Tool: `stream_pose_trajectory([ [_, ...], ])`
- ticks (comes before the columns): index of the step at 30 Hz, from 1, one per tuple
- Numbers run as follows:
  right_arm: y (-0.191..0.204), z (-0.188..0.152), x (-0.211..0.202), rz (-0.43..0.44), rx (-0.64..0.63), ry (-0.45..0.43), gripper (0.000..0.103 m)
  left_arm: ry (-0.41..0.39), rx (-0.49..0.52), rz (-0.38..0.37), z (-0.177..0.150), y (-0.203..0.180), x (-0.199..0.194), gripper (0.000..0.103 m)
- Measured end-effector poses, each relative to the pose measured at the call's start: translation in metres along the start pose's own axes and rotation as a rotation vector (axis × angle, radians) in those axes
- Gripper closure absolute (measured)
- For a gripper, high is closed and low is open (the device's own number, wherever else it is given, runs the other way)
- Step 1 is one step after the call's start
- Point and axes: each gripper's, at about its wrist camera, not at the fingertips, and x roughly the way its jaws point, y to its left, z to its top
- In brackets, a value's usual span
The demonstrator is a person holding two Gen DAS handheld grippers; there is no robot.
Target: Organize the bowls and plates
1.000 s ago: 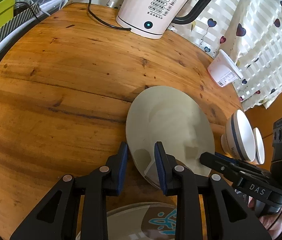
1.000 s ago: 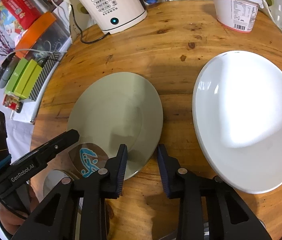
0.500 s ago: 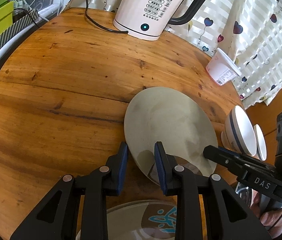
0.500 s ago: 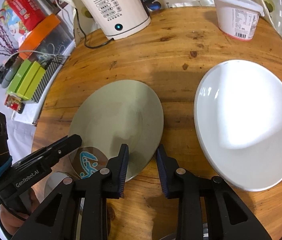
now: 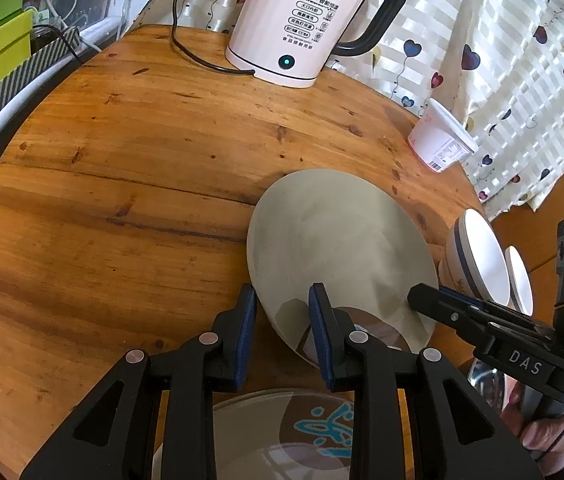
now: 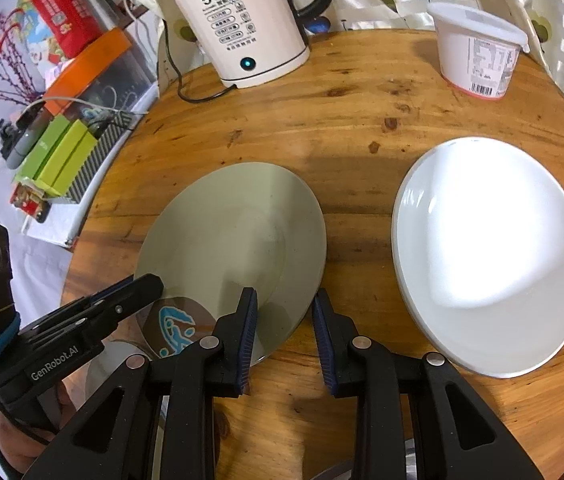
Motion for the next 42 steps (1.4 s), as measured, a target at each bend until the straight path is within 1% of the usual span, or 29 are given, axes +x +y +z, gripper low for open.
stream_pose_trajectory([
  [9, 0.003, -0.002, -0.004, 0.012, -0.005, -0.007, 0.076, -0.020, 0.003, 0.008, -0.003, -0.003, -0.013, 0.075],
  [18, 0.010, -0.008, -0.017, 0.028, -0.021, -0.020, 0.076, -0.037, -0.003, 0.014, -0.013, -0.006, -0.030, 0.075],
  [28, 0.025, -0.027, -0.030, 0.050, -0.049, -0.026, 0.076, -0.071, -0.022, 0.029, -0.037, -0.004, -0.057, 0.075],
  [42, 0.045, -0.060, -0.039, 0.081, -0.102, -0.006, 0.076, -0.093, -0.073, 0.050, -0.077, 0.008, -0.084, 0.075],
])
